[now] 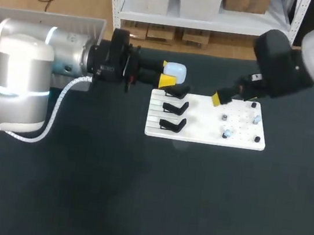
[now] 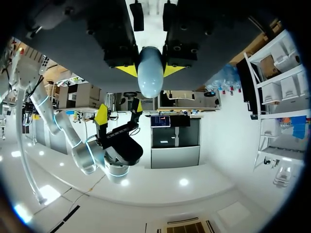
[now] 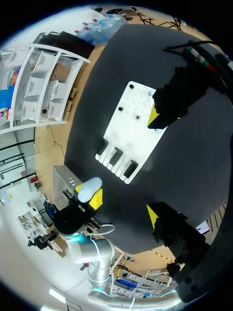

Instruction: Pick up each earbud case from the left stands, insert the matching earbuds, close the lid, and place the case in the box.

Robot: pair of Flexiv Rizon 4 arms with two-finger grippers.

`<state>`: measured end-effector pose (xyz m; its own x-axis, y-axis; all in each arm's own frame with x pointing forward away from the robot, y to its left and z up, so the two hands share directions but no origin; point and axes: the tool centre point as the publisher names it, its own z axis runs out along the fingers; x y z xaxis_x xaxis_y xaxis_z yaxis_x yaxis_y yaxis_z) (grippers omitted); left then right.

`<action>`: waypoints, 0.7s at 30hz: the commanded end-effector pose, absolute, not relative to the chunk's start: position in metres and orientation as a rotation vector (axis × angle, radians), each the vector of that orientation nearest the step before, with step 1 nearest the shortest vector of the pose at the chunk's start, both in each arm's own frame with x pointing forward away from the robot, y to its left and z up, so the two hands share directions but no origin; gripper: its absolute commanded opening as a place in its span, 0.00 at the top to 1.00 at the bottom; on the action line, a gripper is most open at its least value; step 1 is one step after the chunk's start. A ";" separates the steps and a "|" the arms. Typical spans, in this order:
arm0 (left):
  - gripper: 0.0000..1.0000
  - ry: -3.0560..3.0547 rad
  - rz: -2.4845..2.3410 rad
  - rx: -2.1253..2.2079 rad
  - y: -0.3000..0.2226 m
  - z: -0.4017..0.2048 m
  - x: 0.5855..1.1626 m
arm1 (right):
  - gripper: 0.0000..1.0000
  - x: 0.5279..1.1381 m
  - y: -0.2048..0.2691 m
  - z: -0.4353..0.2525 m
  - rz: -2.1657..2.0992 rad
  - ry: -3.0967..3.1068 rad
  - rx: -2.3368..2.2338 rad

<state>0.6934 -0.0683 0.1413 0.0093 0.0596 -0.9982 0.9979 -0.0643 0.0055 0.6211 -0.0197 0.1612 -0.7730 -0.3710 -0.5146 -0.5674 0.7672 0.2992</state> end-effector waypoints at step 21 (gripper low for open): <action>1.00 1.214 -1.226 1.308 -0.069 0.141 0.696 | 0.00 0.664 0.045 0.160 0.603 2.578 -0.780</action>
<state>0.6945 -0.0686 0.1410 0.0091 0.0595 -0.9982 0.9977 -0.0672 0.0051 0.6552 0.0390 0.1624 -0.7706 -0.4216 -0.4779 -0.5900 0.7555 0.2848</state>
